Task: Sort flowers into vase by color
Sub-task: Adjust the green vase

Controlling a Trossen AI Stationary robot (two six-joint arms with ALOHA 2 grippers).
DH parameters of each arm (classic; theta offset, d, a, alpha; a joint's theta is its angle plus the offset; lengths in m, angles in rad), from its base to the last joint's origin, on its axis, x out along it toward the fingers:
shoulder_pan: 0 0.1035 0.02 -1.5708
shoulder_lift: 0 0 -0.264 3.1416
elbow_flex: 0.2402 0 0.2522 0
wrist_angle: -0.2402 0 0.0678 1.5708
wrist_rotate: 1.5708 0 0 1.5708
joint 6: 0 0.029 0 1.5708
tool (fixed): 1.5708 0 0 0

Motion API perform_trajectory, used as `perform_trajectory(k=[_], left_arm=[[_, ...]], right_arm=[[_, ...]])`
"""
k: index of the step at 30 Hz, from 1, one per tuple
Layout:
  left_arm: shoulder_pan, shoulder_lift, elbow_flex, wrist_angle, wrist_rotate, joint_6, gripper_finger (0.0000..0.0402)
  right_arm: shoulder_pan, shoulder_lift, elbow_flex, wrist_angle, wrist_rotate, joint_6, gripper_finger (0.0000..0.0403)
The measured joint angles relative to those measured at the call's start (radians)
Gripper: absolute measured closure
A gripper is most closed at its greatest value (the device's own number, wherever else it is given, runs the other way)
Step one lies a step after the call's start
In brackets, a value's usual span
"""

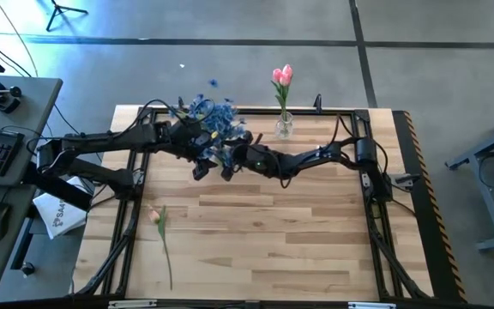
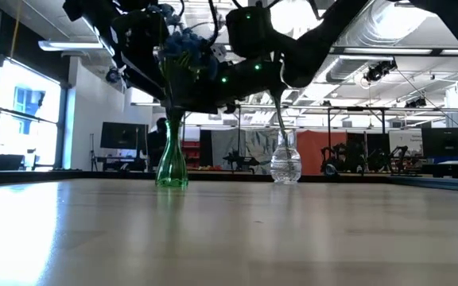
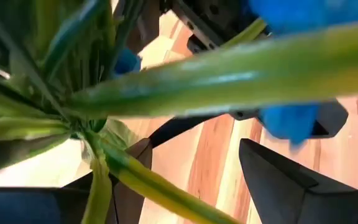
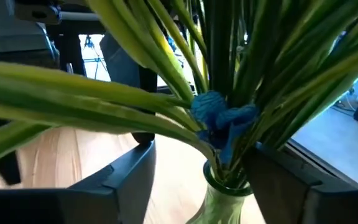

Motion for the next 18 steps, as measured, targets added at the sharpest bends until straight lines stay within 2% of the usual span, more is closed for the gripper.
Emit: perform_trajectory(k=[5, 13, 15, 18], left_arm=[[-0.006, 0.001, 0.0, 0.007, 0.031, 0.0, 0.0172], [-0.007, 0.002, 0.0, -0.04, 0.174, -0.008, 0.0172], [-0.007, 0.001, 0.0, -0.098, 0.174, -0.008, 0.0172], [-0.007, -0.001, 0.0, -0.206, 0.17, -0.008, 0.0172]], right_arm=[[-0.012, 0.0, 0.015, -0.029, 0.018, 0.018, 0.0229], [-0.028, 0.0, 0.017, -0.047, 0.022, 0.022, 0.0384], [-0.028, -0.001, 0.017, -0.053, 0.021, 0.024, 0.0391], [-0.034, -0.002, 0.017, -0.063, 0.018, 0.044, 0.0382]])
